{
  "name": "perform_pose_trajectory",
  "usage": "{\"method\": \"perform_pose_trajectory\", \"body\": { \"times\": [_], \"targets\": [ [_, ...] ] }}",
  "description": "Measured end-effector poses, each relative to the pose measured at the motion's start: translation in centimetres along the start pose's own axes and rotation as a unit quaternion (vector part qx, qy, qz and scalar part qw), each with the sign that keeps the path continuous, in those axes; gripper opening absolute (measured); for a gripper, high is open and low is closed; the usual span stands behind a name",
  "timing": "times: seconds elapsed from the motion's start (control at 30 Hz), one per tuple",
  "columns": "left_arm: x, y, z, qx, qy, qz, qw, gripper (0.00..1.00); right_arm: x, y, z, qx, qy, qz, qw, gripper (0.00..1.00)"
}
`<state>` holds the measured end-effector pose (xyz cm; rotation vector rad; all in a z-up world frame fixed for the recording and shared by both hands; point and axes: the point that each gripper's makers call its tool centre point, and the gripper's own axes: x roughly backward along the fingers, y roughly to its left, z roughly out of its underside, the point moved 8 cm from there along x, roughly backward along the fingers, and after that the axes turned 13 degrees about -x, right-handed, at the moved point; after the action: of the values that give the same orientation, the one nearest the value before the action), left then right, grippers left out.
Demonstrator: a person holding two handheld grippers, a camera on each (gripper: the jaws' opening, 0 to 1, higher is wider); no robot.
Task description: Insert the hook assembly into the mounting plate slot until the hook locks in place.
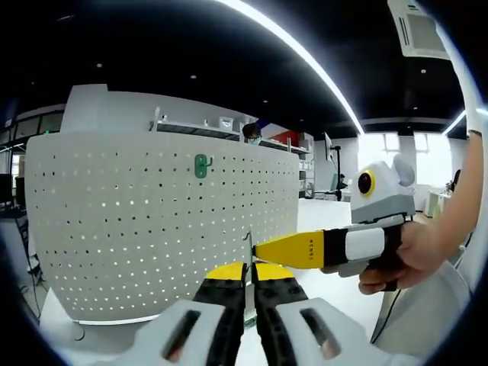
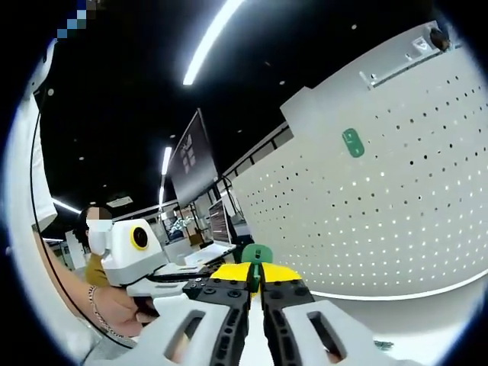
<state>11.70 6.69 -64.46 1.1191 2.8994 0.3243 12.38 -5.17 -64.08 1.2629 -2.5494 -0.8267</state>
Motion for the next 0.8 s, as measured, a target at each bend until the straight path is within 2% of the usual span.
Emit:
{"method": "perform_pose_trajectory", "body": {
  "times": [0.47, 0.53, 0.67, 0.8],
  "targets": [
    [-0.1, -0.2, 0.3, 0.015, 0.005, 0.003, 0.9999, 0.05, 0.0, 0.1, 0.1, -0.018, 0.015, 0.008, 0.9997, 0.00],
    [-0.1, -0.2, 0.4, 0.014, 0.010, 0.010, 0.9998, 0.10, -0.1, 0.2, 0.0, -0.015, 0.015, 0.006, 0.9998, 0.00],
    [-0.4, -0.6, 0.8, 0.038, 0.021, 0.032, 0.9985, 0.34, -0.1, 0.2, -0.3, -0.016, 0.016, 0.005, 0.9997, 0.00],
    [-0.7, -0.7, 1.2, 0.034, 0.028, 0.033, 0.9985, 0.50, -0.2, 0.2, -0.4, -0.018, 0.015, 0.004, 0.9997, 0.00]
  ]
}}
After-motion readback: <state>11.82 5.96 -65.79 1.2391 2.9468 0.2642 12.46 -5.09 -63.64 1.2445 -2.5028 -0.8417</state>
